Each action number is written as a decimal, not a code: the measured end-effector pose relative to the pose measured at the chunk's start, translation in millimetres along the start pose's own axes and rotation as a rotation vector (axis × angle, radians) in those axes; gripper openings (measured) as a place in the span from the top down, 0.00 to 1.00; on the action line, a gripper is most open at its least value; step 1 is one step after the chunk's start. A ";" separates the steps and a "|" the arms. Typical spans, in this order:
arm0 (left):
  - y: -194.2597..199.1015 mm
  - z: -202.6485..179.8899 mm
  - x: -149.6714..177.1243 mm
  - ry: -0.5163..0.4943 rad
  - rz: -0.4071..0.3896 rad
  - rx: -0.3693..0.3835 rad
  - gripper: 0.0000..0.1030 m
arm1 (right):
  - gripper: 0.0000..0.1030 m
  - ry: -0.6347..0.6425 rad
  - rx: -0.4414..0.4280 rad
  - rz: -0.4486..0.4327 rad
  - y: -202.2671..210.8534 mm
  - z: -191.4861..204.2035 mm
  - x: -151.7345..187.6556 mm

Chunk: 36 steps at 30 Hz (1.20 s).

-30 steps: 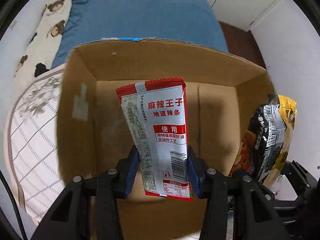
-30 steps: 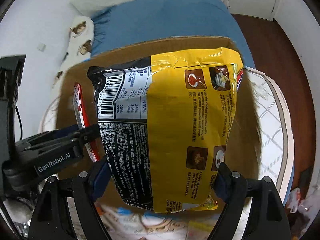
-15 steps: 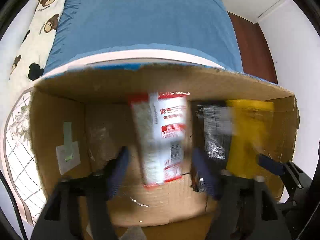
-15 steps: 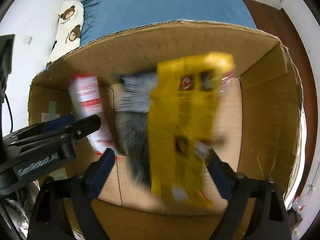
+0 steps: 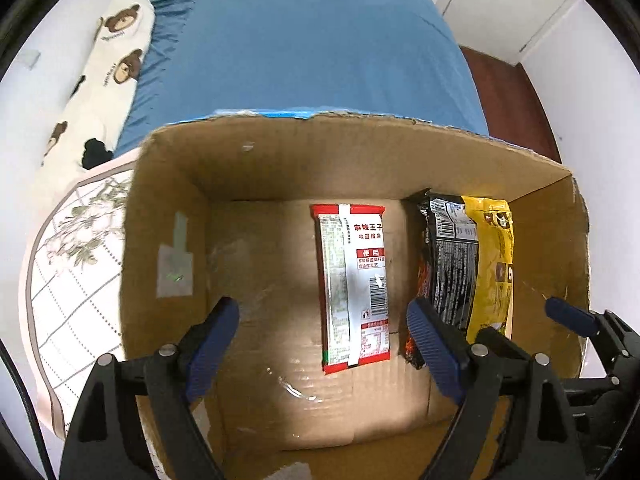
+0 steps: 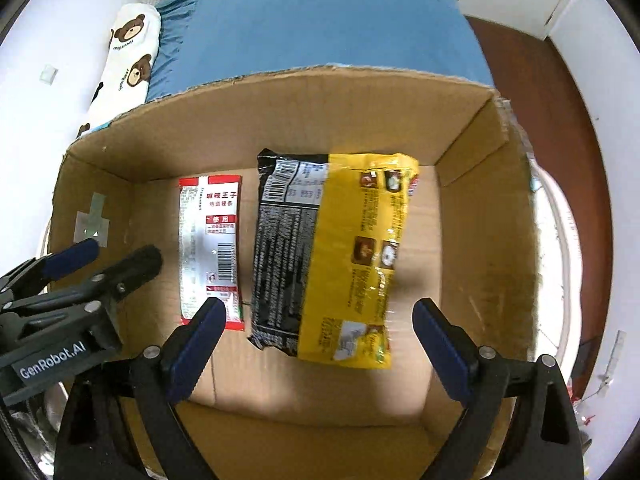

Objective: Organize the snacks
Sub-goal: 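Carry both packs into the cardboard box and open both tools, then lift both tools out of the box back toward the snack pile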

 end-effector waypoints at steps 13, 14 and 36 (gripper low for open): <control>76.0 -7.5 43.0 -0.004 -0.211 -0.045 0.16 | 0.06 0.027 0.016 -0.204 64.3 2.4 32.4; 82.7 -8.1 47.5 -0.005 -0.224 -0.046 0.16 | 0.06 0.029 0.013 -0.218 71.0 2.1 36.7; 171.5 -15.0 179.2 -0.001 -0.377 -0.088 0.16 | 0.06 0.009 -0.124 -0.378 172.8 4.8 165.8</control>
Point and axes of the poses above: each gripper's, at about its wrist camera, not at the fingertips, and y roughly against the way its jaws point, z to its left, x to its underside, the point moved 9 cm from there along -y, roughly the way its jaws point, and after that the axes turned 9 degrees about -y, right-handed, at the moved point
